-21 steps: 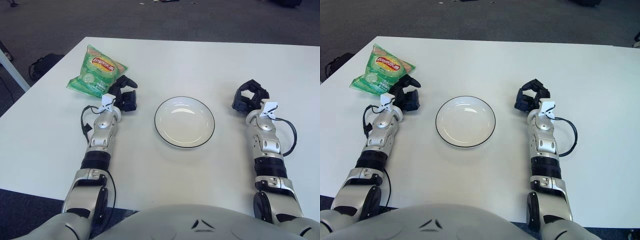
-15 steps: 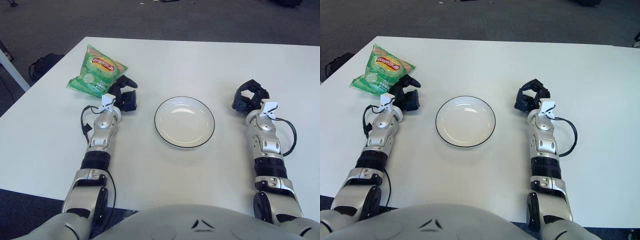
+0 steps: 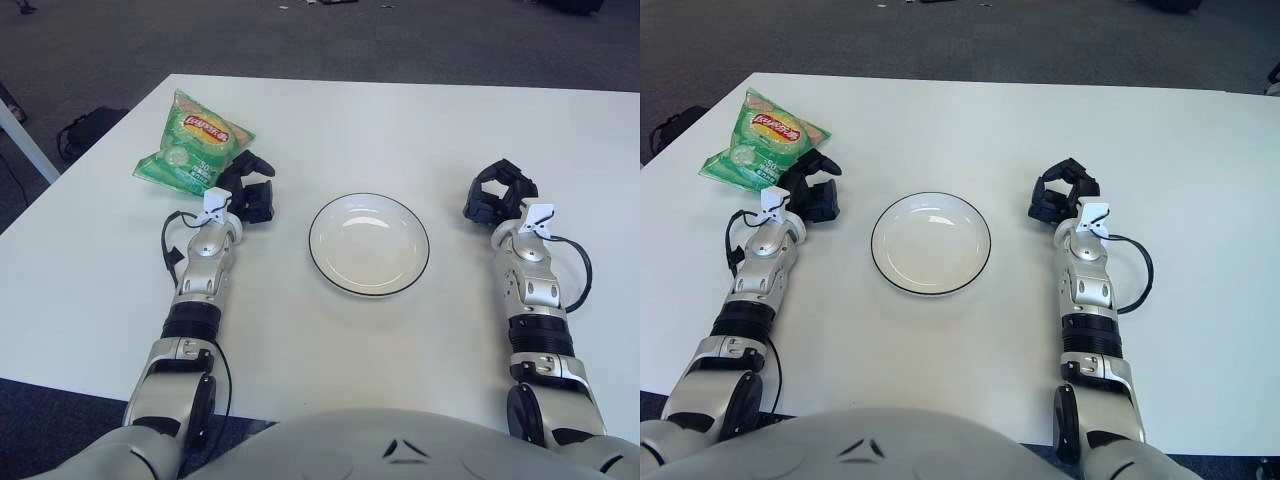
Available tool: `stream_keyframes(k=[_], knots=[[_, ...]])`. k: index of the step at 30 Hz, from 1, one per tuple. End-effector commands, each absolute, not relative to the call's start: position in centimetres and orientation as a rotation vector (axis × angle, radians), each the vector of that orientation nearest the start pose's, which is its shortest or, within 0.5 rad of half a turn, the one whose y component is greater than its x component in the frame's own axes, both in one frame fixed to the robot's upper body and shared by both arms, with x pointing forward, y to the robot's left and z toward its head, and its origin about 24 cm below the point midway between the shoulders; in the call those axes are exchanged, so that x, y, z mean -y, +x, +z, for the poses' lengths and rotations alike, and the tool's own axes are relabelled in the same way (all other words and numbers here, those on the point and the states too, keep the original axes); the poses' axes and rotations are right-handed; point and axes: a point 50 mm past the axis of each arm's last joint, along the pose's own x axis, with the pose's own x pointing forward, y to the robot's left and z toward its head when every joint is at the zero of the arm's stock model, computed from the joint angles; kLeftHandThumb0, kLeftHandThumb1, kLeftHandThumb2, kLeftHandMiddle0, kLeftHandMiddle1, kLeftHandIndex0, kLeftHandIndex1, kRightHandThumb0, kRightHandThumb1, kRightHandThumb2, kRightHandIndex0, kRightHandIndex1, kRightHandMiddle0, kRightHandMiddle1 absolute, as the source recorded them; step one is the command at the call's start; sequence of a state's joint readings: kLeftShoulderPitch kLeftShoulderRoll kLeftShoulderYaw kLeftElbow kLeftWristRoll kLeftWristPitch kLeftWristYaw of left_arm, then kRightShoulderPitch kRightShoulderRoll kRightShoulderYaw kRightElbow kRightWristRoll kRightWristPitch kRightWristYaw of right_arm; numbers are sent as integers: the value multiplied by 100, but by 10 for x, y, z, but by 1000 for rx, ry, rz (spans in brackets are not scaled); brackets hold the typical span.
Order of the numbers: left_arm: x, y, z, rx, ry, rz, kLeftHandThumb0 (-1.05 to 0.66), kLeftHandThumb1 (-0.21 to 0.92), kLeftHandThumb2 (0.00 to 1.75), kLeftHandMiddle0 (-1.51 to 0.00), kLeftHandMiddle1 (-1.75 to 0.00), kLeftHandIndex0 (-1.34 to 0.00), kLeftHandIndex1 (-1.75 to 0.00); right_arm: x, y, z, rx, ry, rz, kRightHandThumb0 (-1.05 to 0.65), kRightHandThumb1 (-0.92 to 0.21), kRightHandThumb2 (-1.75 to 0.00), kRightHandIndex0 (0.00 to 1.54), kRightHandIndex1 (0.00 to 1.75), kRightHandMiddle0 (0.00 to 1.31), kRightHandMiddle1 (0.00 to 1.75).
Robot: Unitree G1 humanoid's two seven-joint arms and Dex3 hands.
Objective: Put the snack into the plate.
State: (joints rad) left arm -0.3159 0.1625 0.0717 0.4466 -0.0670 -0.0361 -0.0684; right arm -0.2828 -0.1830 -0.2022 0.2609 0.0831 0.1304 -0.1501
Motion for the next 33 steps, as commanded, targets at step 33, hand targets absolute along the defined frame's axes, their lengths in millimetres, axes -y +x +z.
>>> stream_keyframes(k=[33], knots=[[-196,284,92,328,786,179,-48,31,132,-123,-175,-61,-175,227,288,23,-252,-134,-260,-50,-27,-137,132,175,65,175]])
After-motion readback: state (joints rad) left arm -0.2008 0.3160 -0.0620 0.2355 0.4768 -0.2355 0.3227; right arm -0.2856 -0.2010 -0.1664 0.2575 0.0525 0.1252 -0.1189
